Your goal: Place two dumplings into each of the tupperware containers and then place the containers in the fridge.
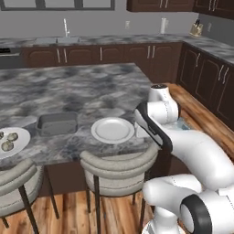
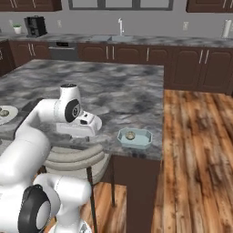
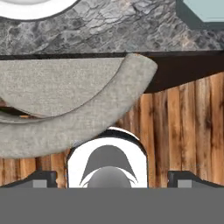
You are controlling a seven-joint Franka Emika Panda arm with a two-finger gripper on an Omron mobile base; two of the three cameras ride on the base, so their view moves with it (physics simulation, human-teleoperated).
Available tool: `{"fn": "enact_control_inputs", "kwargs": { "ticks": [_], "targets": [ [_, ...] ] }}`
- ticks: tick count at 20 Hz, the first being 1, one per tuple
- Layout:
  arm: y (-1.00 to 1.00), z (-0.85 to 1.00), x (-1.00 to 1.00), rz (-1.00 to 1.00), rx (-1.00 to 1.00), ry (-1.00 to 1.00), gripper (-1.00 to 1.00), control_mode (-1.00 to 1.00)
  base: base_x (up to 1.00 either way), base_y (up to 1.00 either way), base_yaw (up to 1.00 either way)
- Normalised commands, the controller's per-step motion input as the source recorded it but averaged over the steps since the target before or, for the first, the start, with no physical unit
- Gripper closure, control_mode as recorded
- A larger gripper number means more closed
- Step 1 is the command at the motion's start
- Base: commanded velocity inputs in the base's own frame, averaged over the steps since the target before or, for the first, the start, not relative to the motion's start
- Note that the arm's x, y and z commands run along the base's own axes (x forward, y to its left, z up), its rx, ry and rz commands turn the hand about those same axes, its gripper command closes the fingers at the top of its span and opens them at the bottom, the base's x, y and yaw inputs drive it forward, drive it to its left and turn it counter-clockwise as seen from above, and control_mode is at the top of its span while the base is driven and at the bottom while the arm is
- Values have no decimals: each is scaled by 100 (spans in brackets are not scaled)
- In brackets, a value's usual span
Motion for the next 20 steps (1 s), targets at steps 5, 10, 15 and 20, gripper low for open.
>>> {"fn": "enact_control_inputs", "kwargs": {
  "ticks": [5,10,15,20],
  "targets": [
    [0,0,0,0,0,0,-100,100,0,100,0],
    [0,0,0,0,0,0,-100,100,0,100,0],
    [0,0,0,0,0,0,-100,100,5,100,0],
    [0,0,0,0,0,0,-100,100,15,100,0]
  ]
}}
